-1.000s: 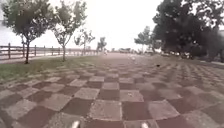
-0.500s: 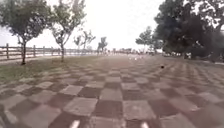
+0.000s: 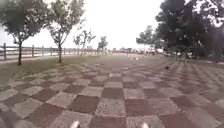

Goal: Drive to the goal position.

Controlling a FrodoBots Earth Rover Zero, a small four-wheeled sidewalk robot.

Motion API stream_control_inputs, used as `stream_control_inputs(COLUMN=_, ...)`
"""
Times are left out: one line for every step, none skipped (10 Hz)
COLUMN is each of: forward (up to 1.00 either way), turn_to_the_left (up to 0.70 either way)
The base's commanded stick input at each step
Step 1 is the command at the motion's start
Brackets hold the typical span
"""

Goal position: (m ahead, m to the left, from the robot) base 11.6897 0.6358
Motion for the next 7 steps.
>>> stream_control_inputs(forward=0.70, turn_to_the_left=0.00)
stream_control_inputs(forward=0.70, turn_to_the_left=0.00)
stream_control_inputs(forward=0.70, turn_to_the_left=0.00)
stream_control_inputs(forward=0.70, turn_to_the_left=0.05)
stream_control_inputs(forward=0.70, turn_to_the_left=0.26)
stream_control_inputs(forward=0.70, turn_to_the_left=0.26)
stream_control_inputs(forward=0.70, turn_to_the_left=0.08)
